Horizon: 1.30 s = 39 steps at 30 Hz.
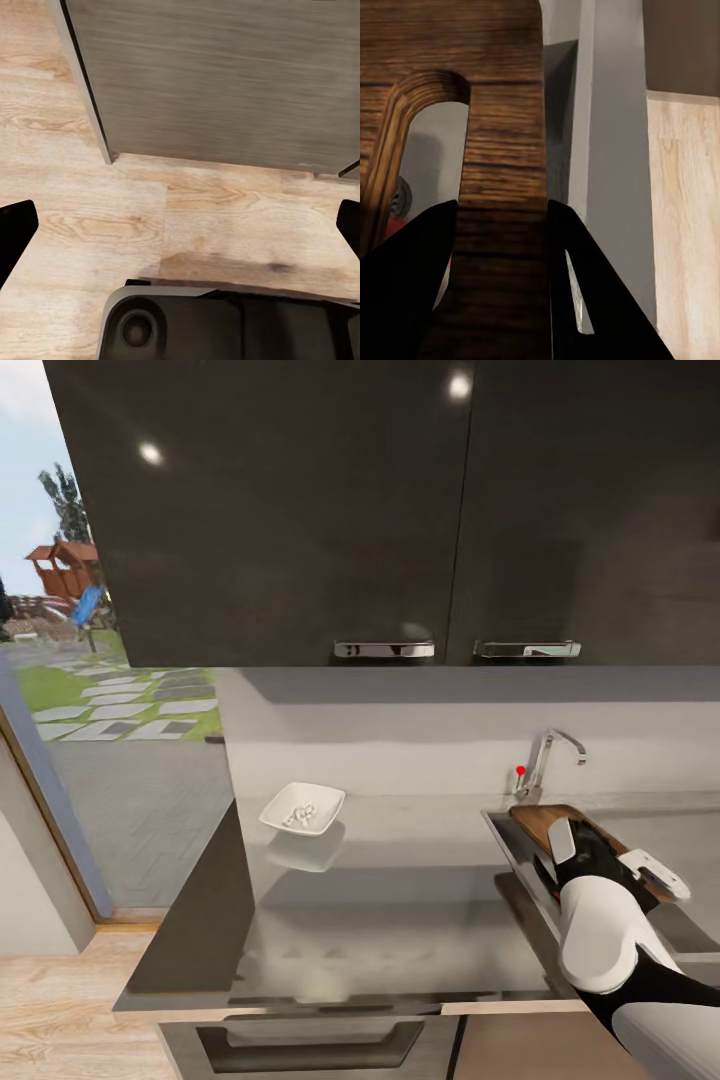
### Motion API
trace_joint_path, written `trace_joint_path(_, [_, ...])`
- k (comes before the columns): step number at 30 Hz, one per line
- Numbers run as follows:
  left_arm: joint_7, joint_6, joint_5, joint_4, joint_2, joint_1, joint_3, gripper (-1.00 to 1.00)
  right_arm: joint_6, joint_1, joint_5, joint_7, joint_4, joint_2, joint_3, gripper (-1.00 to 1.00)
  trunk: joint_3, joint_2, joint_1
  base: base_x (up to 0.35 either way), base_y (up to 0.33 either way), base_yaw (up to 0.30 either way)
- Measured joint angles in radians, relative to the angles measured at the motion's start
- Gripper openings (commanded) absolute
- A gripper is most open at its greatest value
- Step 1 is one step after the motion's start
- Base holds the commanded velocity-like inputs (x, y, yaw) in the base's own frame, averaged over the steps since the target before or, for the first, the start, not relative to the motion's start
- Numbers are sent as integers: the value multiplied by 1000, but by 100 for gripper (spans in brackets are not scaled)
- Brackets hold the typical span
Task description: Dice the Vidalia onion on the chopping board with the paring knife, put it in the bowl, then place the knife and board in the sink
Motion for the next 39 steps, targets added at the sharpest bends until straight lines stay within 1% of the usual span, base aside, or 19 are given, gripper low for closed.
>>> trace_joint_path(1, [0, 0, 0, -1, 0, 0, 0, 100, -30, 0, -1, 2, 29, -4, -1, -100, 0, 0, 0, 0, 0, 0])
trace_joint_path(3, [0, 0, -1, -2, 0, 0, 0, 100, -58, 0, 1, 3, 62, -12, -1, -100, 0, 0, 0, 0, 0, 0])
trace_joint_path(5, [0, 0, 0, -2, 0, 0, 0, 100, -65, 0, 2, 4, 70, -16, -1, -100, 0, 0, 0, 0, 0, 0])
trace_joint_path(15, [1, 0, -1, -4, 0, 0, 0, 100, -74, 3, 2, 10, 77, -18, -1, -100, 0, 0, 0, 60, -89, 0])
trace_joint_path(22, [1, 0, 0, -6, 0, 0, 0, 100, -75, 7, 0, 12, 78, -18, -1, -100, 0, 0, 0, 7, -12, 0])
trace_joint_path(27, [1, 0, 0, -5, 0, 0, 0, 100, -75, 8, 0, 56, 86, -18, -1, -100, 0, 0, 0, 0, 0, 0])
trace_joint_path(39, [1, -1, -1, -6, 0, 0, 0, 100, -74, 9, 1, 65, 86, -18, -1, -100, -1, 0, 0, 0, 0, 0])
